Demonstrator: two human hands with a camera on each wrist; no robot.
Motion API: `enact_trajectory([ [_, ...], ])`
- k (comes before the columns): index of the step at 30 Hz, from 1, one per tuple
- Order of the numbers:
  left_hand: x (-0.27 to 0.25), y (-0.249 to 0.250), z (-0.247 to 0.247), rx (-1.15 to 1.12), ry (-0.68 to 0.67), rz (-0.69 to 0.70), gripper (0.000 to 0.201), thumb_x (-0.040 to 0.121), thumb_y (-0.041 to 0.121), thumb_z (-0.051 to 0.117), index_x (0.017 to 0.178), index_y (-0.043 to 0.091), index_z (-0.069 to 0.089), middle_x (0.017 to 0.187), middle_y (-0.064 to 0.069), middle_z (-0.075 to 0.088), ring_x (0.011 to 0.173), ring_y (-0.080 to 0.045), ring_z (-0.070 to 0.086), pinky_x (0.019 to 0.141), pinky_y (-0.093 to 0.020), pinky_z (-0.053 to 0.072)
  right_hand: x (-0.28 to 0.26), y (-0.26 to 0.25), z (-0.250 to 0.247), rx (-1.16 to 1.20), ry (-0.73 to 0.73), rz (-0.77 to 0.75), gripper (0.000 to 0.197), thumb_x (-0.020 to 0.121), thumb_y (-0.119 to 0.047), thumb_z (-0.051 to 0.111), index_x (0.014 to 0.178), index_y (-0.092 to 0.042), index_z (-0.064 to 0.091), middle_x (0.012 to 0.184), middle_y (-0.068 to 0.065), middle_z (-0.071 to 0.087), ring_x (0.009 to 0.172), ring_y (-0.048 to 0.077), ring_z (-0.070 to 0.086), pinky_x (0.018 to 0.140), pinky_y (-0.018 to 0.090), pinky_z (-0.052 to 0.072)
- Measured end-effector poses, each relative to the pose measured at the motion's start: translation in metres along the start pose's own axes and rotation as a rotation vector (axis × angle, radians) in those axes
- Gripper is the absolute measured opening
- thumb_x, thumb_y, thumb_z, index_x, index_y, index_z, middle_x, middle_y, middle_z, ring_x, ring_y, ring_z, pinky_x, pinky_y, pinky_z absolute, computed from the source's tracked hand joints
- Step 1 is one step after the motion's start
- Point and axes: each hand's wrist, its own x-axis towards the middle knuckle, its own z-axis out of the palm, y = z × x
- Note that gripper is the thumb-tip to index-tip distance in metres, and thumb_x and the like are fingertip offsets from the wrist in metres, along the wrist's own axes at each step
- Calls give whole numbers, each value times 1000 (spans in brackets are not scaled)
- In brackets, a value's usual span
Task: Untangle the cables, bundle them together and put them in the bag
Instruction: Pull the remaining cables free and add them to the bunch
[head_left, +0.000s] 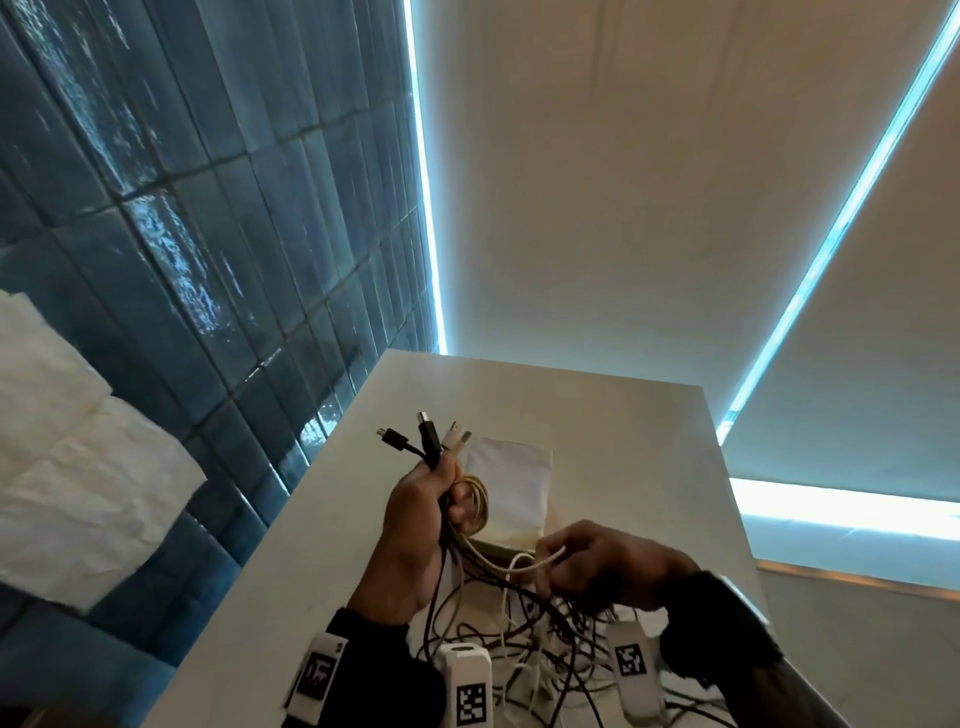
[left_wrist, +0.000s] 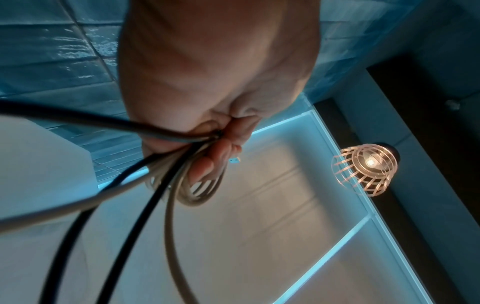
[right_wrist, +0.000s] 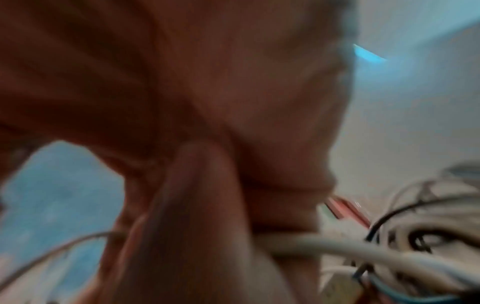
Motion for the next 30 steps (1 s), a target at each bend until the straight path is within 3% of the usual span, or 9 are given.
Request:
enact_trajectory([
  [4, 1, 9, -13, -114, -1, -14, 25, 99, 22, 40, 76, 15, 45, 61, 1, 35, 48, -10, 32, 49, -25, 29, -4, 15, -13, 288, -72, -49, 31, 91, -30, 55, 73, -4, 54, 60, -1, 39, 48, 9, 31, 42, 20, 24],
  [7, -1, 11, -12, -113, -28, -30, 27, 101, 21, 37, 76, 14, 44, 61, 0, 35, 48, -10, 32, 50, -25, 28, 1, 20, -13, 279, 151, 33, 35, 90, -35, 56, 65, -13, 47, 57, -5, 40, 45, 8, 29, 38, 17, 24],
  [10, -2, 3, -3, 1, -13, -51, 29, 102, 19, 38, 74, 14, 45, 58, 1, 37, 46, -10, 33, 48, -24, 29, 15, 12, -5, 282, 445, 100, 31, 91, -32, 57, 66, -15, 52, 61, -1, 21, 48, 10, 20, 37, 19, 18],
  [13, 1, -10, 9, 117, 28, -117, 30, 102, 18, 41, 74, 16, 52, 60, -2, 40, 44, -10, 37, 45, -22, 32, 29, -7, 16, 272, 699, -85, 29, 98, -22, 49, 72, -9, 53, 53, -2, 20, 42, 10, 18, 40, 17, 14],
  [16, 2, -18, 16, 214, 42, -180, 25, 103, 19, 40, 89, 13, 60, 63, -6, 52, 50, -15, 49, 48, -24, 43, 35, -29, 44, 126, 734, -259, 29, 100, -18, 43, 79, -4, 57, 52, -2, 33, 43, 10, 26, 41, 20, 19],
  [20, 5, -20, 12, 302, 58, -187, 30, 103, 20, 38, 119, 9, 60, 88, -17, 69, 70, -25, 65, 57, -33, 53, 37, -35, 59, -382, 783, -310, 24, 97, -18, 50, 79, -6, 60, 63, -3, 55, 53, 8, 46, 49, 23, 37],
  [24, 5, -17, 7, 264, 85, -215, 27, 103, 19, 38, 104, 5, 61, 89, -19, 68, 74, -29, 65, 66, -39, 54, 38, -23, 60, -690, 809, -415, 16, 93, -20, 60, 80, -16, 68, 73, -4, 68, 66, 6, 64, 60, 23, 53],
  [27, 4, -13, 5, 117, 128, -216, 28, 102, 17, 39, 87, 3, 58, 56, -5, 55, 47, -16, 53, 52, -28, 46, 37, -14, 64, -996, 743, -509, 14, 88, -18, 65, 74, -18, 66, 68, -13, 56, 61, 1, 53, 55, 10, 39],
  [30, -1, -7, 4, -138, 97, -242, 33, 102, 17, 38, 77, 6, 56, 52, -5, 55, 44, -15, 55, 47, -25, 49, 39, -3, 64, -803, 770, -504, 15, 84, -20, 71, 71, -16, 63, 65, -4, 63, 58, 9, 58, 54, 24, 46],
])
